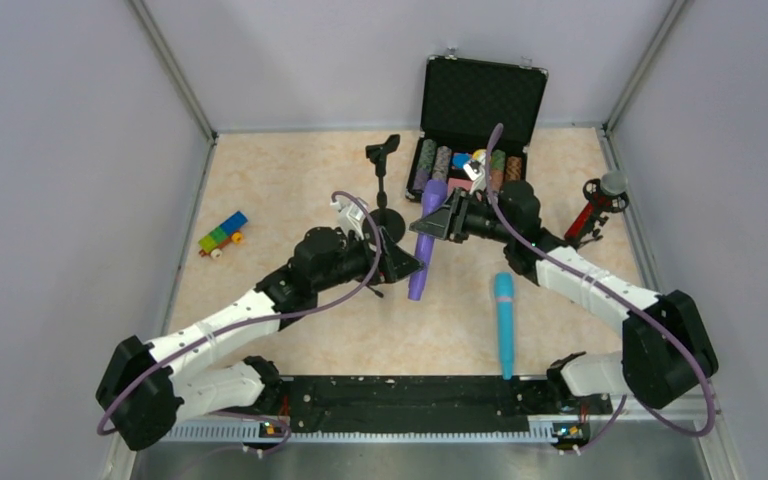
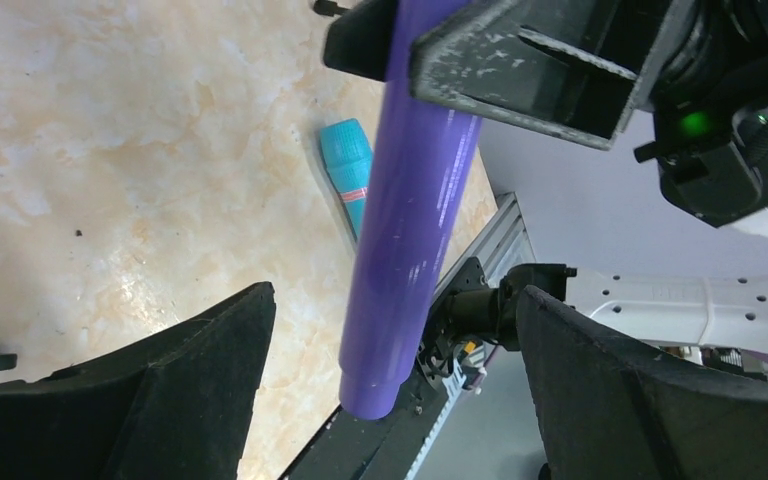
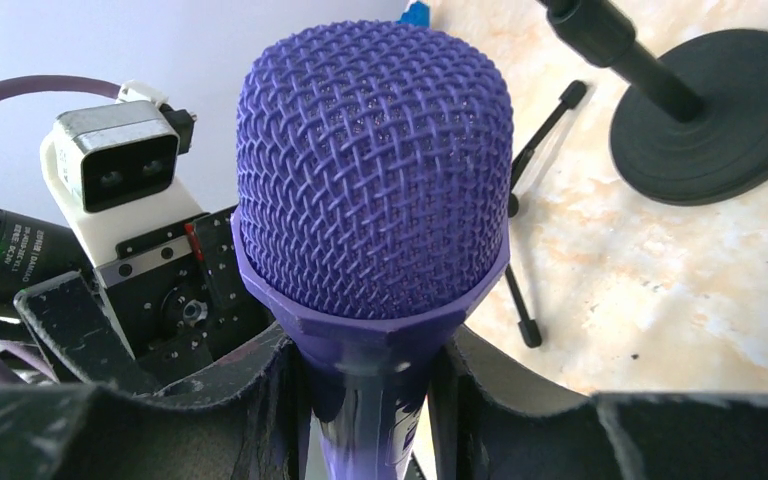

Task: Attach the microphones to the stand

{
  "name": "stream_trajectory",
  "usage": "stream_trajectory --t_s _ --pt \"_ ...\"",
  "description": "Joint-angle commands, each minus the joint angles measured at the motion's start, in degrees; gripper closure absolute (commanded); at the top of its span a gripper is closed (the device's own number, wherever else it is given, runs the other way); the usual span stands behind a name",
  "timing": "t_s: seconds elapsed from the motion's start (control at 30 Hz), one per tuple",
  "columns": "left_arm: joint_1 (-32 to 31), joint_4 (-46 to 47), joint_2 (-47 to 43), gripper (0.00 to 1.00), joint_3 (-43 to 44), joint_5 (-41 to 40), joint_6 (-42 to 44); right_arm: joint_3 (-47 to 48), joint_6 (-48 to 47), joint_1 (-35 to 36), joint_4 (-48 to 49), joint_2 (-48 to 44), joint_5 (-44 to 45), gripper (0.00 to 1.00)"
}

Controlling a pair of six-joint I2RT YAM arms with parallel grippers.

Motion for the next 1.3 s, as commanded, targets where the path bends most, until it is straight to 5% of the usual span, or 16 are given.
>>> stream_trajectory --t_s 0.0,0.8,1.27 --pt "1.4 4.3 -1.6 0.06 -0.1 0.5 -0.7 2.4 -5.3 0.7 -3.4 -5.1 5.5 1.0" --pt "7.8 20.5 -2.2 0.04 8.8 -3.8 14.4 -0.3 -9.8 -0.3 -8.4 -11.3 10.9 1.0" --pt "12.1 9.3 1.4 0.02 25.6 -5.4 38.0 0.1 -11.0 -0.8 -10.0 -11.2 9.7 1.0"
